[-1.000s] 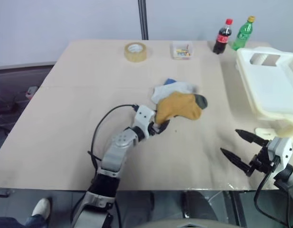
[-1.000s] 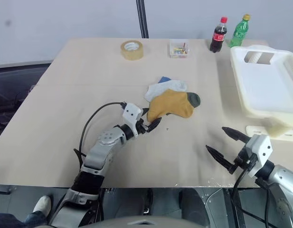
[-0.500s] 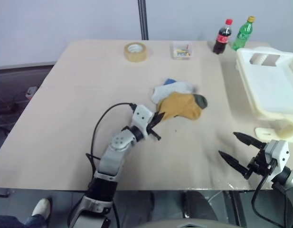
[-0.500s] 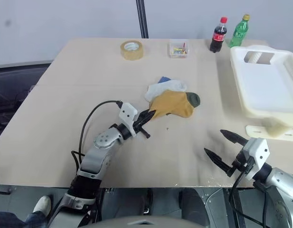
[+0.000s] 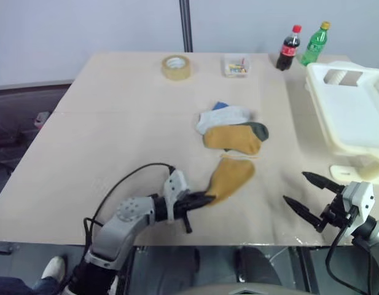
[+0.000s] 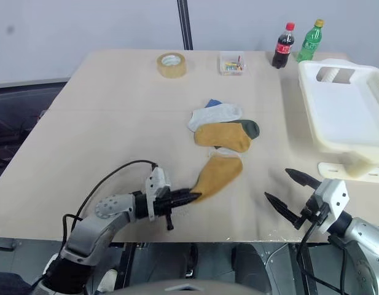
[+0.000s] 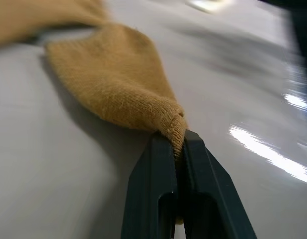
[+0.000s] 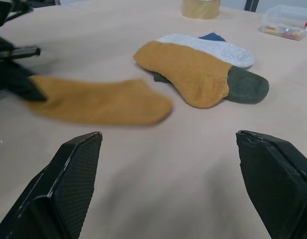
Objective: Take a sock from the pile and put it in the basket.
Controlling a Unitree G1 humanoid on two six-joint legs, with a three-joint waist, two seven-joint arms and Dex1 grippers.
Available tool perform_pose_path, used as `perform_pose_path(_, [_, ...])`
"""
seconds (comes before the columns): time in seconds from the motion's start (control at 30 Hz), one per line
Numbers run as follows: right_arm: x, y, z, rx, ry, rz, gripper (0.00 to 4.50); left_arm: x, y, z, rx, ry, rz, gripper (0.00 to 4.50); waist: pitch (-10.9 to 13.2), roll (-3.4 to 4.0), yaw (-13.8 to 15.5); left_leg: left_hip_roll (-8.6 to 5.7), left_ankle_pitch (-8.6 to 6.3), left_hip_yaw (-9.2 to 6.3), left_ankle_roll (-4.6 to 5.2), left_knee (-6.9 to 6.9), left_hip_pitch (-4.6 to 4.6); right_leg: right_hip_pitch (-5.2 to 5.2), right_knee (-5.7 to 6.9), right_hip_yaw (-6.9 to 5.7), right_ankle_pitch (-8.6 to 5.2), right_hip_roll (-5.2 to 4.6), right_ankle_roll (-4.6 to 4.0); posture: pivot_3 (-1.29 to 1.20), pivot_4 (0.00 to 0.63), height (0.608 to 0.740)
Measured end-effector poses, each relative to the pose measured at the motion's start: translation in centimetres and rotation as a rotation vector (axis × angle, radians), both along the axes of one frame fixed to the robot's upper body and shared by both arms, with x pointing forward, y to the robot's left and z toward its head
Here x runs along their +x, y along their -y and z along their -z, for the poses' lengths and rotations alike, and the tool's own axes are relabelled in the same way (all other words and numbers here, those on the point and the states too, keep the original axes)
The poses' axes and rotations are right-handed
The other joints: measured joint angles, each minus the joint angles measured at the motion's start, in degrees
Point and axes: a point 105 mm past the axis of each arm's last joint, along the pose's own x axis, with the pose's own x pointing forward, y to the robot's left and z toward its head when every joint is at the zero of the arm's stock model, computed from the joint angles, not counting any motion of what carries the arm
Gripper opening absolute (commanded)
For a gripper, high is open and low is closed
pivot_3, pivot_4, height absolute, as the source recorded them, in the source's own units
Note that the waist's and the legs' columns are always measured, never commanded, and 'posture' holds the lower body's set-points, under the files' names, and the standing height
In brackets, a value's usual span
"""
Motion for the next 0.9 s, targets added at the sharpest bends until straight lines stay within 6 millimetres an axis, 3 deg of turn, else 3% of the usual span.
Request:
perform_pose_path(0.2, [0.1, 0.0, -0.1, 0.000, 0.004, -0.001, 4.50, -0.6, 0.9, -0.4, 0.023, -0.021, 0.146, 0.09, 0.0, 0.00, -0.1, 0.00, 0.00, 0.00, 0.00, -0.01, 0.00, -0.01, 0.01, 0.00, 0.00, 0.05, 0.00, 0.00, 0.150, 0.740])
perform_pose_path(0.3, [0.1, 0.0, -0.1, 0.000, 0.003, 0.000, 4.50, 0.7, 0.3, -0.1, 0.054, -0.006, 0.103, 1.06, 0.0, 0.00, -0.1, -0.01, 0.00, -0.01, 0.00, -0.01, 0.00, -0.02, 0.01, 0.00, 0.00, 0.06, 0.00, 0.00, 0.150, 0.740])
perform_pose_path(0.5, [-0.2, 0.1, 0.3, 0.006, -0.012, 0.014, 4.50, 2.5, -1.8, 0.1, 0.086, 0.025, 0.001, 3.73, 0.0, 0.01, -0.2, 0.02, 0.00, -0.01, 0.00, -0.03, -0.01, -0.03, 0.00, 0.02, 0.00, 0.07, 0.00, 0.00, 0.150, 0.740])
perform_pose_path(0.57, [-0.2, 0.1, 0.4, 0.008, -0.014, 0.019, 4.50, 2.8, -2.1, 0.0, 0.089, 0.044, -0.021, 4.41, 0.0, 0.01, -0.1, 0.02, 0.00, -0.01, 0.00, -0.02, -0.01, -0.02, 0.00, 0.02, 0.00, 0.06, 0.00, 0.00, 0.150, 0.740])
perform_pose_path(0.7, [-0.1, 0.1, 0.3, 0.009, -0.011, 0.021, 4.50, 3.1, -2.5, -0.1, 0.085, 0.066, -0.054, 4.41, 0.0, 0.01, -0.1, 0.02, 0.00, -0.01, 0.00, -0.02, 0.00, -0.02, 0.02, 0.02, 0.00, 0.05, 0.00, 0.00, 0.150, 0.740])
perform_pose_path(0.9, [0.4, -0.2, -0.2, 0.010, 0.017, 0.007, 4.50, 5.8, -3.3, -0.7, 0.070, 0.147, -0.203, 4.41, 0.0, 0.00, -0.1, 0.00, 0.00, -0.02, 0.00, 0.00, 0.00, -0.02, 0.02, 0.01, 0.01, 0.06, 0.01, 0.00, 0.150, 0.740])
